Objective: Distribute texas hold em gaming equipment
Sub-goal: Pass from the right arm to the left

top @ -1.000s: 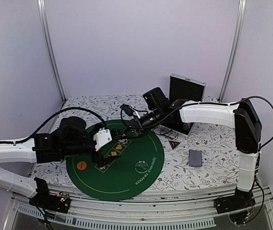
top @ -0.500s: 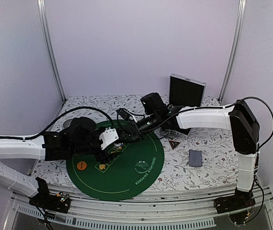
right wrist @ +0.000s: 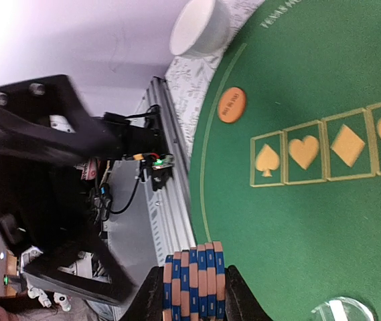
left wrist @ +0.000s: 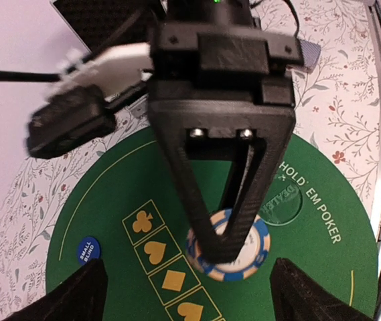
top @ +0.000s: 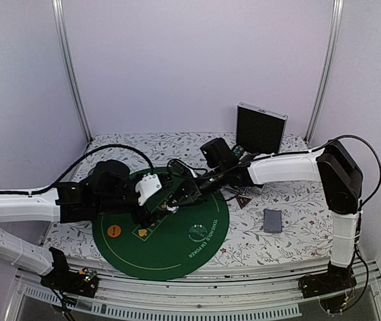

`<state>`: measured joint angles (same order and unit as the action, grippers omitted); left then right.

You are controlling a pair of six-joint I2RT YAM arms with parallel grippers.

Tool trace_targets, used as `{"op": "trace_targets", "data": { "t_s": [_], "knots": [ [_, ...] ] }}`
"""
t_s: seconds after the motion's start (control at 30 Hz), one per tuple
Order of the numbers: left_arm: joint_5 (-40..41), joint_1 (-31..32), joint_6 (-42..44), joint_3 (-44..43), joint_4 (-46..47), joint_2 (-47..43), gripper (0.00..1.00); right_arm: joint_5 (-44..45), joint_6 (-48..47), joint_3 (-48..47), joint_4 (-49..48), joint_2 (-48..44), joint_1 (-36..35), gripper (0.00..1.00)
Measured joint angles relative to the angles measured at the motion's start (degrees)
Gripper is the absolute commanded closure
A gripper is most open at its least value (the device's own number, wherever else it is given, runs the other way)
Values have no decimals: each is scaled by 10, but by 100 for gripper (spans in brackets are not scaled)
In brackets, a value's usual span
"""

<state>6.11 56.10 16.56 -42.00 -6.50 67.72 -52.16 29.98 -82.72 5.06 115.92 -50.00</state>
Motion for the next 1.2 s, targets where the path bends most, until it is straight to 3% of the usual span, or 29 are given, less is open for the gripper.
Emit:
{"op": "trace_targets", "data": {
  "t_s": [0.2,0.5,0.7,0.87,1.1,1.2],
  "knots": [
    [-27,-37,-17,0,6,-43,12,50,-35,49,57,0,48,98],
    [-49,-87,-46,0,10,-42,12,80,-75,32,95,26,68,98],
    [-61,-97,-50,1,10,-39,6,82,-81,0,105,52,66,98],
    [-66,-101,-50,1,11,-23,5,89,-75,-66,92,92,66,98],
    [-74,-144,-57,0,10,1,4,101,-38,-224,51,220,74,98],
    [-74,-157,-57,-1,11,8,2,96,-23,-236,46,241,77,98]
  ]
}}
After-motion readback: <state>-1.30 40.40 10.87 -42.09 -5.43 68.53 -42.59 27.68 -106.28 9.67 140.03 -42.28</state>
